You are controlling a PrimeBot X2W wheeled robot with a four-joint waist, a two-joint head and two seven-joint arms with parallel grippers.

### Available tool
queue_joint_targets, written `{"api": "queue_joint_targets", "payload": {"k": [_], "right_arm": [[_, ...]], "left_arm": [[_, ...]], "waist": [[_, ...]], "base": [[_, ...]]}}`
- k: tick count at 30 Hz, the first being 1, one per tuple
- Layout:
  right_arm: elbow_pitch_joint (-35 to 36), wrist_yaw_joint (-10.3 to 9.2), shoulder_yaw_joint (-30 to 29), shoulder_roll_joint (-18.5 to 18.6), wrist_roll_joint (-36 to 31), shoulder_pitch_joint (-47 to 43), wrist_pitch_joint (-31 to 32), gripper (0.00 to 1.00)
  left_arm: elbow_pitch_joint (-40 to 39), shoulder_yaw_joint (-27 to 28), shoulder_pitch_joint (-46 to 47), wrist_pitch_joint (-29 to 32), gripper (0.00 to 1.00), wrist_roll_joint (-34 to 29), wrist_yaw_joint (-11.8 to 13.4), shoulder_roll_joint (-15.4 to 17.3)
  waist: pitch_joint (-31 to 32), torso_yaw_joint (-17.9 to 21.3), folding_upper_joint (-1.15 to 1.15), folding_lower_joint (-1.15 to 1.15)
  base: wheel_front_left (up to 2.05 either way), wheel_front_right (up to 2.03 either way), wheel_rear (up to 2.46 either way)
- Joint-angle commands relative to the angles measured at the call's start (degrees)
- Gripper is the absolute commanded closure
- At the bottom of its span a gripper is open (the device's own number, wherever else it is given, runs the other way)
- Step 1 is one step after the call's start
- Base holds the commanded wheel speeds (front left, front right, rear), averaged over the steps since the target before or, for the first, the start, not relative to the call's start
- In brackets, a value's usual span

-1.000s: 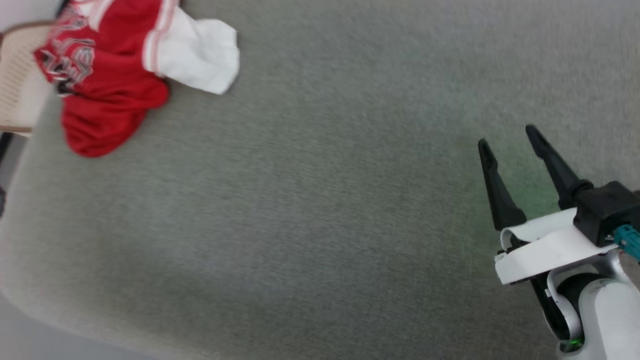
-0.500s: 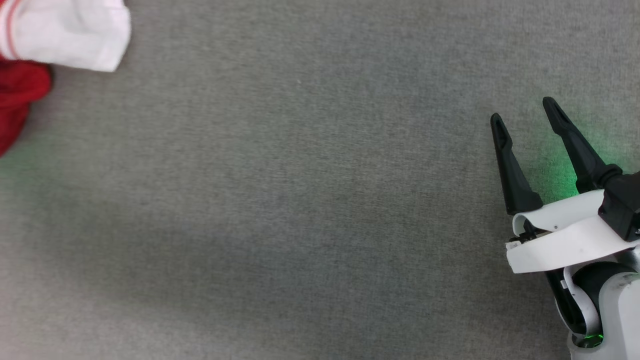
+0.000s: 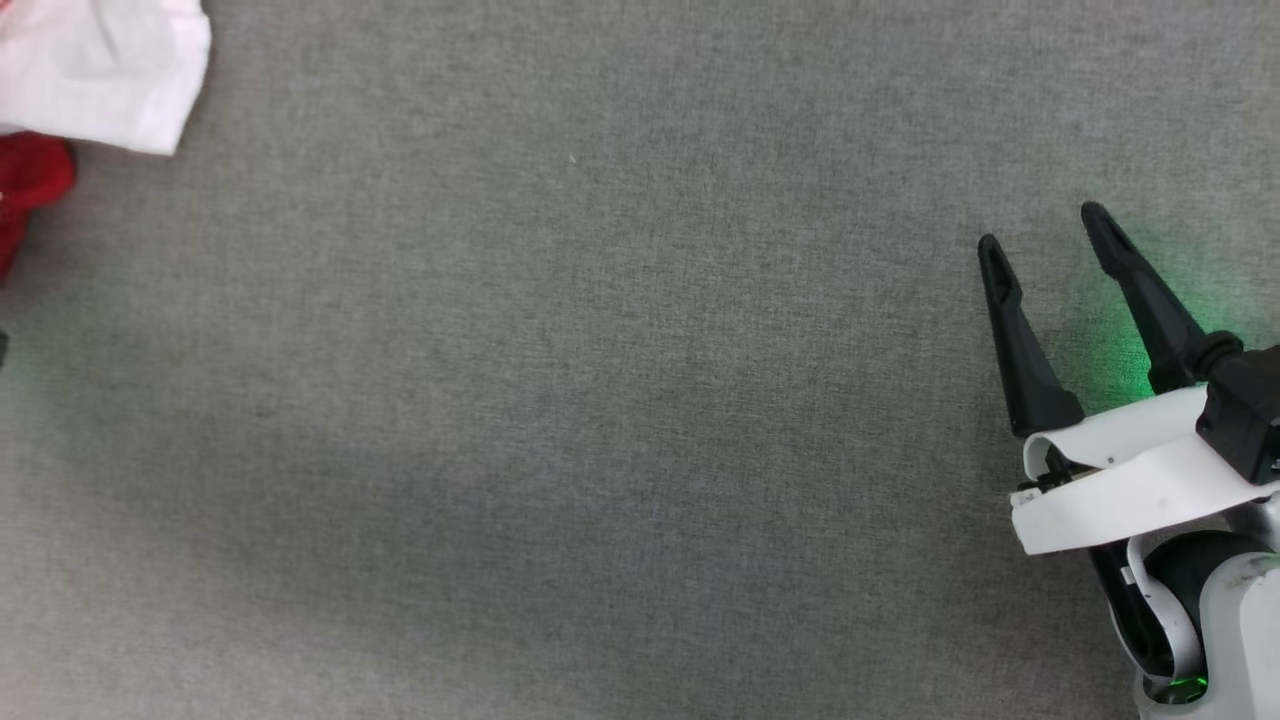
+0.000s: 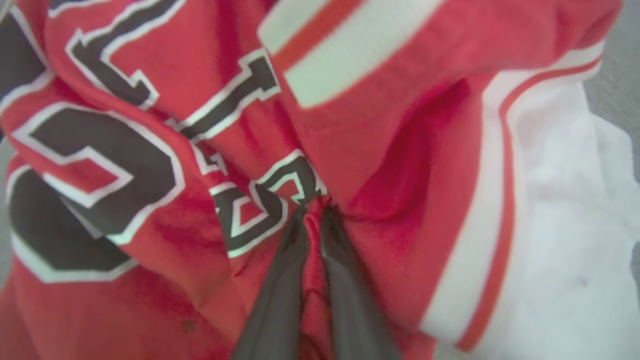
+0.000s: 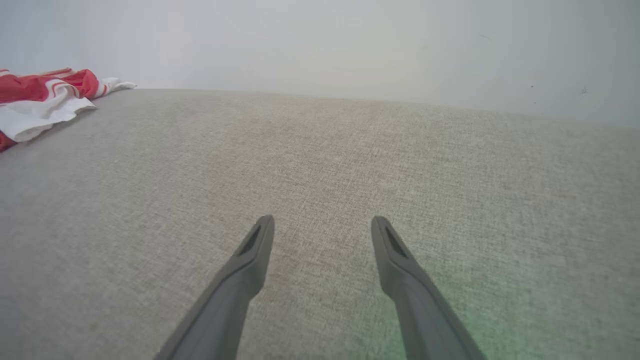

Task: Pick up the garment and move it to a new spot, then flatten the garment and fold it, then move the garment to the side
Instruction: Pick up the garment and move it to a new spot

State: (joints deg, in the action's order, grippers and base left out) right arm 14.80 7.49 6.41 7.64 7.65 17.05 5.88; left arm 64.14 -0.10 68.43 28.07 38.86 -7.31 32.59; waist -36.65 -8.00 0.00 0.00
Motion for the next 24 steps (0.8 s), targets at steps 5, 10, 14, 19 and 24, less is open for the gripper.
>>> {"api": "queue_joint_targets", "payload": {"k": [5, 10, 14, 19, 24], "right_arm": [[-1.7, 0.00, 0.2, -0.5, 1.0, -1.6, -0.8, 0.00], [-4.0, 0.00, 0.7, -1.3, 2.2, -2.9, -2.0, 0.00], [-6.1, 0.00, 1.3, -1.9, 3.0, -3.9, -3.0, 0.00], [-8.6, 0.00, 2.0, -2.6, 4.0, -4.8, -4.2, 0.00], [-10.6, 0.00, 2.0, -3.4, 4.8, -6.3, -5.3, 0.00]], "left_arm": [[-0.4, -1.6, 0.0, -2.8, 1.00, 0.2, -0.2, -0.3], [-4.4, -3.9, -0.2, -6.0, 1.00, 0.8, -0.2, 1.2], [-8.3, -6.3, -0.3, -8.3, 1.00, 1.4, -0.2, 2.5], [-14.0, -10.2, -1.1, -10.4, 1.00, 2.0, -0.2, 4.2], [-18.8, -13.8, -0.6, -11.7, 1.00, 2.3, -0.2, 5.8]], "waist": [[4.3, -1.5, 0.00, 0.00], [9.0, -2.7, 0.00, 0.00], [13.1, -3.5, 0.00, 0.00], [18.3, -4.2, 0.00, 0.00], [23.2, -4.7, 0.00, 0.00]], "base": [[0.00, 0.00, 0.00], [0.00, 0.00, 0.00], [0.00, 0.00, 0.00], [0.00, 0.00, 0.00], [0.00, 0.00, 0.00]]}}
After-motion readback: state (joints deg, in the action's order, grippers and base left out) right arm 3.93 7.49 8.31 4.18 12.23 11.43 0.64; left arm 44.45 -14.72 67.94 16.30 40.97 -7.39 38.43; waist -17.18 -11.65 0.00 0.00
